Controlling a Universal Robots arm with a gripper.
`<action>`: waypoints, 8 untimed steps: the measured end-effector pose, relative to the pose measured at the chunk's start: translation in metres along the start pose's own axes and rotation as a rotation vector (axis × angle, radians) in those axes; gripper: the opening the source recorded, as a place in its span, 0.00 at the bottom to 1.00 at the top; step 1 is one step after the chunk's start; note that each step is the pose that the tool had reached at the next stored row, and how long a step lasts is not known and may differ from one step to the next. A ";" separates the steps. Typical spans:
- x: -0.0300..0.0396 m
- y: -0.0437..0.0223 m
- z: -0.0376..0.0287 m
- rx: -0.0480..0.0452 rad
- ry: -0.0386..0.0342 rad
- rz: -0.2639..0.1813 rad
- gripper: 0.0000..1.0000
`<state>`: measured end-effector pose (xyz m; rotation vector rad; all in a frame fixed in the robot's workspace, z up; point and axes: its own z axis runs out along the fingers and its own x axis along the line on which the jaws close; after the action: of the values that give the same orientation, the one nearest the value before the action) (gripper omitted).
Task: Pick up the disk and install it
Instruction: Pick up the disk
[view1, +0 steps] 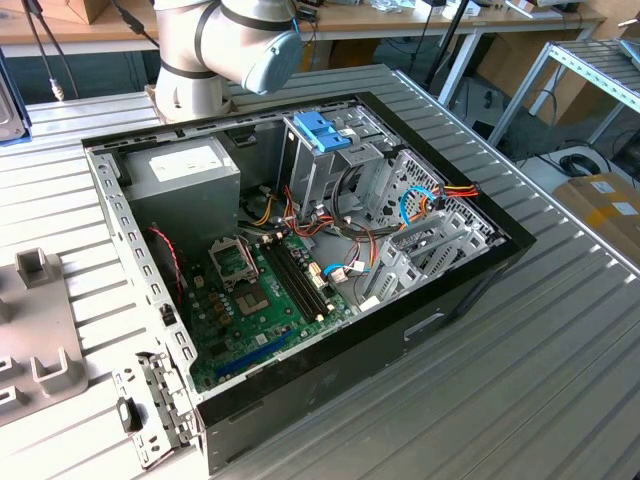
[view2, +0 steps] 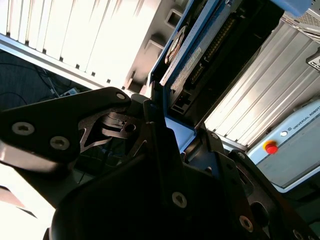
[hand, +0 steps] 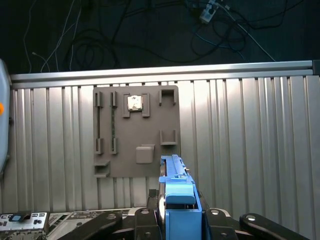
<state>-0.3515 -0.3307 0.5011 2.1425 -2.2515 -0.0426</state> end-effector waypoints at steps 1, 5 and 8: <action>0.0000 -0.0003 0.0000 -0.0001 0.0001 0.000 0.37; -0.0001 -0.0012 0.0000 0.0000 0.0004 0.000 0.37; -0.0001 -0.0020 -0.0001 0.0000 0.0008 0.000 0.37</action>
<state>-0.3496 -0.3307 0.5011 2.1420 -2.2512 -0.0418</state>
